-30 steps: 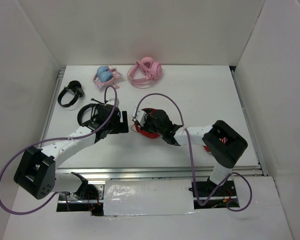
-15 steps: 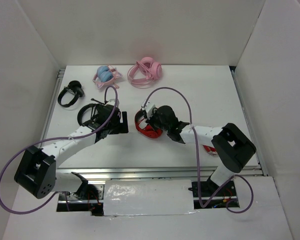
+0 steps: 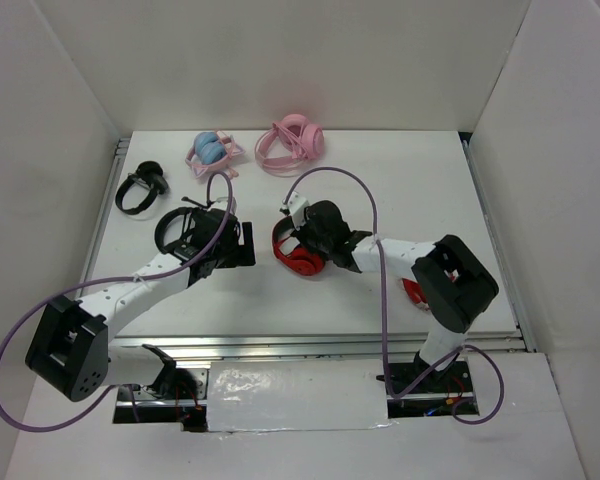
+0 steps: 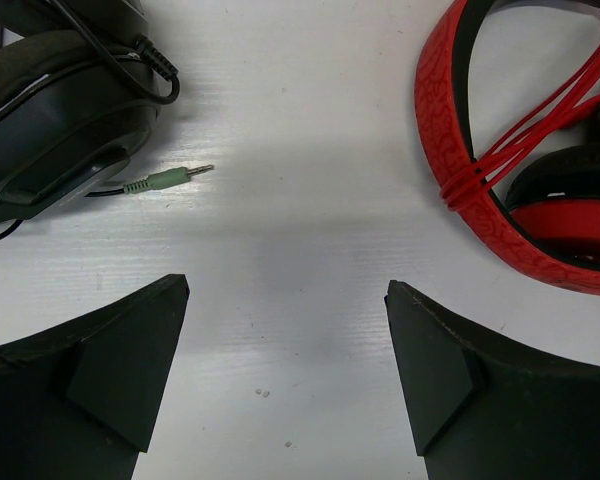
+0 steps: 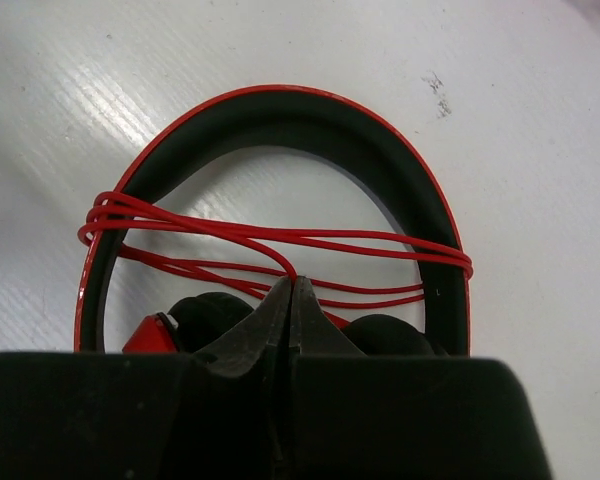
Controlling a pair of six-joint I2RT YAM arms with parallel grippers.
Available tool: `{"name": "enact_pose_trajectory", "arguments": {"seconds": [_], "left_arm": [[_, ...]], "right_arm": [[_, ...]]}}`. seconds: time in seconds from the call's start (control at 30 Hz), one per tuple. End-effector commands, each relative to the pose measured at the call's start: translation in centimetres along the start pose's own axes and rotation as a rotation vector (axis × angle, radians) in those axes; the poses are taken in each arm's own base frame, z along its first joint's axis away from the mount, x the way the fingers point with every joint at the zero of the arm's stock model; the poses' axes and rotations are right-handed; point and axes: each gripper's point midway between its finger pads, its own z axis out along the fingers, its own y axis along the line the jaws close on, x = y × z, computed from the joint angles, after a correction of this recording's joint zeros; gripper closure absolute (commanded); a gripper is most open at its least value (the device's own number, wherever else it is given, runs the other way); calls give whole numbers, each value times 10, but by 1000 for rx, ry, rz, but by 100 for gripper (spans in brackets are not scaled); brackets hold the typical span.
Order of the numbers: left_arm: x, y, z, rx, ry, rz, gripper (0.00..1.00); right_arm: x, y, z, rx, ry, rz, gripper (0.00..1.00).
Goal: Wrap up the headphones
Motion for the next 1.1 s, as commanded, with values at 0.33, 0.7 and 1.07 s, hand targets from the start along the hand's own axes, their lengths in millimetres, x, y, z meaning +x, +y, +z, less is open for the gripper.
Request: {"name": "enact_pose_trajectory", "arguments": {"seconds": [0.33,0.7,1.07], "left_arm": [[-21,-8,-2,22,-47,5,6],[-32,-14,0,28,-54,30,5],[-37,-22,5,43,-52,33,5]], "right_arm": [[-32,-10,-18,17,-36,51,75],[-52,-3,-36,-34,-119,81,61],[-100,-5,-63,-59,-262,157,1]]}}
